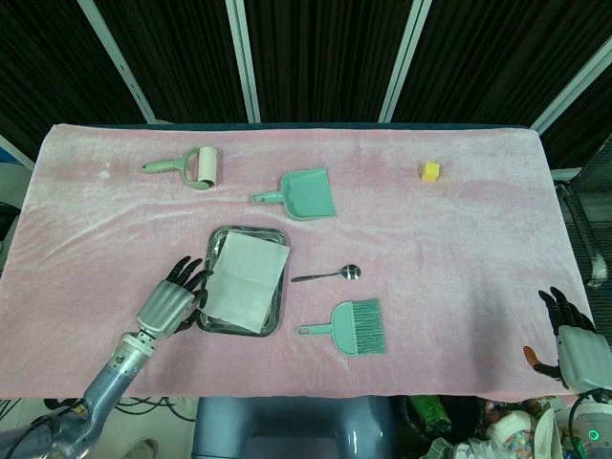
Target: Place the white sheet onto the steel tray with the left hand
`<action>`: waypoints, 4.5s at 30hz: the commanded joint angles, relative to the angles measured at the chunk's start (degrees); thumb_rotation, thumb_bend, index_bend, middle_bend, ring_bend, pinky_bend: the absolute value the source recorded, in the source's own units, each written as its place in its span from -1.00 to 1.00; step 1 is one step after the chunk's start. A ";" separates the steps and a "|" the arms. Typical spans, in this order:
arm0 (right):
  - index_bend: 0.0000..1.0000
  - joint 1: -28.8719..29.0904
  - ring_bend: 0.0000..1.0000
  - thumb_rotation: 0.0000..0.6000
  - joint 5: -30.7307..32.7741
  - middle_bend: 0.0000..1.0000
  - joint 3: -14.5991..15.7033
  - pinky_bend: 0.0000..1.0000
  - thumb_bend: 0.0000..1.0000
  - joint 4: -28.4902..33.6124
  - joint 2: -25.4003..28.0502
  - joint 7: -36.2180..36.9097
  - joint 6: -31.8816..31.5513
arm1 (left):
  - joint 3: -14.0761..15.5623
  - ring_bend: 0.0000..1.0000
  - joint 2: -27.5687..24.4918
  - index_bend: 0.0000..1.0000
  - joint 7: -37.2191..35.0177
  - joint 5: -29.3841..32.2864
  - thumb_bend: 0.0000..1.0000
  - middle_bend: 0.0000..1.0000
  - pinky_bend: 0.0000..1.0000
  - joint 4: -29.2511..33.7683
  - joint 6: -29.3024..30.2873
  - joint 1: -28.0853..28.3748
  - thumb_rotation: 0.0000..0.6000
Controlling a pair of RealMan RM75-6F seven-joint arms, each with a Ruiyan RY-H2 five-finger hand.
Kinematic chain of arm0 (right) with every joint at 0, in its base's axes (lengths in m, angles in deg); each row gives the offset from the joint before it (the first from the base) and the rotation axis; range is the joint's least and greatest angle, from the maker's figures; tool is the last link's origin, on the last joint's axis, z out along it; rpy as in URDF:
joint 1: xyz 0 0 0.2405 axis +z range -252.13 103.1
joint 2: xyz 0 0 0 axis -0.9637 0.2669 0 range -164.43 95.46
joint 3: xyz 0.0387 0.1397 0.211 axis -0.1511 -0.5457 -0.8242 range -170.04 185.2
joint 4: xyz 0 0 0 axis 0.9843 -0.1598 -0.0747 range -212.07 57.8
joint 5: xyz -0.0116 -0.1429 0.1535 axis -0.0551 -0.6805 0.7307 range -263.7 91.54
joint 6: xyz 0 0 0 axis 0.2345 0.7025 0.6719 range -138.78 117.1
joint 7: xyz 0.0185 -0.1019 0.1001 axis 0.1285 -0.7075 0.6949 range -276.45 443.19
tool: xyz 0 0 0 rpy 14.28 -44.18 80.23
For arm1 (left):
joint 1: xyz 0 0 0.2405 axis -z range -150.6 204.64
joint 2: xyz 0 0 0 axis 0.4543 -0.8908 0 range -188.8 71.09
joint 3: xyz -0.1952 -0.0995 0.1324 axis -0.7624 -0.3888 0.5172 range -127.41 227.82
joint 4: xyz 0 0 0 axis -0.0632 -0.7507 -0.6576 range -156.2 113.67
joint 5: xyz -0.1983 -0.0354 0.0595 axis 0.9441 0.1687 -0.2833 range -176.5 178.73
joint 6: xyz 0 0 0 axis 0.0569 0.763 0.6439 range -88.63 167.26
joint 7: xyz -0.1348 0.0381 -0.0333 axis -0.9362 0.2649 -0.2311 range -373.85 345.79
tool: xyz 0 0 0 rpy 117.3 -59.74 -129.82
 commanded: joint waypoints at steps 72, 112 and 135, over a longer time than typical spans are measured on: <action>-1.00 0.07 -0.82 1.00 -0.23 -0.98 0.20 -0.69 -0.52 -0.09 -0.19 -0.13 0.03 | -8.25 -1.00 -5.11 0.25 30.02 51.92 -0.24 -0.68 -1.00 27.39 -12.79 14.94 1.00; -1.00 0.20 -0.82 1.00 0.03 -0.98 0.18 -0.69 -0.52 0.02 -0.14 0.21 0.42 | -4.93 -1.00 -9.36 -0.01 34.36 59.49 -0.27 -0.70 -1.00 31.21 -12.20 21.99 1.00; -1.00 0.35 -0.82 1.00 0.46 -0.98 0.14 -0.69 -0.52 0.16 -0.01 0.21 0.79 | -2.46 -1.00 -16.80 -0.24 36.80 61.74 -0.27 -0.76 -1.00 36.82 -15.39 25.83 1.00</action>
